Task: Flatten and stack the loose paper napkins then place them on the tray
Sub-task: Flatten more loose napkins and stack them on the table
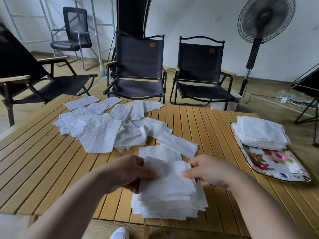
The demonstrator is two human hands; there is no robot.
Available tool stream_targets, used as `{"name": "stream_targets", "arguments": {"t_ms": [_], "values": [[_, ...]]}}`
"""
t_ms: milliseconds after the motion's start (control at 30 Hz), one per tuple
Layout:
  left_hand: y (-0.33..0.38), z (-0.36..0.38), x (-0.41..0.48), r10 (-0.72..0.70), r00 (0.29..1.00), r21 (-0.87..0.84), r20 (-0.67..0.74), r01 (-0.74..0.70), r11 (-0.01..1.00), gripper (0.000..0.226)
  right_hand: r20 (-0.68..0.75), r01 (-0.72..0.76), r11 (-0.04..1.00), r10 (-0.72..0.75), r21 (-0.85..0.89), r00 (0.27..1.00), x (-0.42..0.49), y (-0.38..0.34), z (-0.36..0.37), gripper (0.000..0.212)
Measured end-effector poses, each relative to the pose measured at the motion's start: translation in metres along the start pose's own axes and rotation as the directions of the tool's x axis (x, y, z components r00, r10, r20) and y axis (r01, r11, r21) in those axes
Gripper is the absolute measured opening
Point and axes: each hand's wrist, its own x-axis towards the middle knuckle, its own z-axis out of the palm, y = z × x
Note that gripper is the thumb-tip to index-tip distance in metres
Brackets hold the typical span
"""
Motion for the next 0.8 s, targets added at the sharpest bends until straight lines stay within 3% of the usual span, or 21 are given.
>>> {"name": "stream_targets", "arguments": {"t_ms": [100, 167, 233, 300, 400, 500, 700, 800], "values": [[-0.003, 0.0, 0.005, -0.05, 0.998, 0.104, -0.046, 0.055, 0.993, 0.03, -0.057, -0.035, 0.992, 0.029, -0.119, 0.998, 0.009, 0.0, 0.002, 0.028], [-0.005, -0.001, 0.009, -0.076, 0.991, 0.182, -0.112, 0.096, 0.979, 0.039, -0.176, -0.006, 1.0, 0.005, -0.003, 0.984, 0.026, 0.003, 0.003, 0.03], [-0.004, -0.002, 0.01, -0.078, 0.984, 0.278, -0.161, 0.121, 0.953, 0.044, -0.338, 0.079, 0.992, -0.041, 0.101, 0.94, 0.046, 0.011, 0.006, 0.019], [-0.005, -0.003, 0.013, -0.05, 0.975, 0.339, -0.215, 0.123, 0.933, 0.049, -0.415, 0.103, 0.995, -0.088, 0.013, 0.906, 0.069, 0.023, 0.012, 0.008], [-0.01, -0.012, 0.018, -0.008, 0.941, 0.339, -0.338, 0.129, 0.932, 0.049, -0.339, 0.026, 0.987, -0.079, -0.16, 0.938, 0.097, 0.033, 0.021, 0.028], [-0.016, -0.02, 0.02, 0.042, 0.916, 0.362, -0.4, 0.115, 0.925, 0.038, -0.323, -0.07, 0.952, -0.031, -0.297, 0.946, 0.109, 0.029, 0.019, 0.015], [-0.024, -0.03, 0.024, 0.171, 0.88, 0.418, -0.443, 0.033, 0.908, 0.007, -0.374, 0.097, 0.97, -0.176, -0.222, 0.91, 0.104, 0.042, 0.021, 0.007], [-0.023, -0.029, 0.026, 0.199, 0.882, 0.423, -0.427, 0.001, 0.906, 0.012, -0.364, 0.115, 0.963, -0.201, -0.244, 0.909, 0.103, 0.045, 0.019, 0.006]]}}
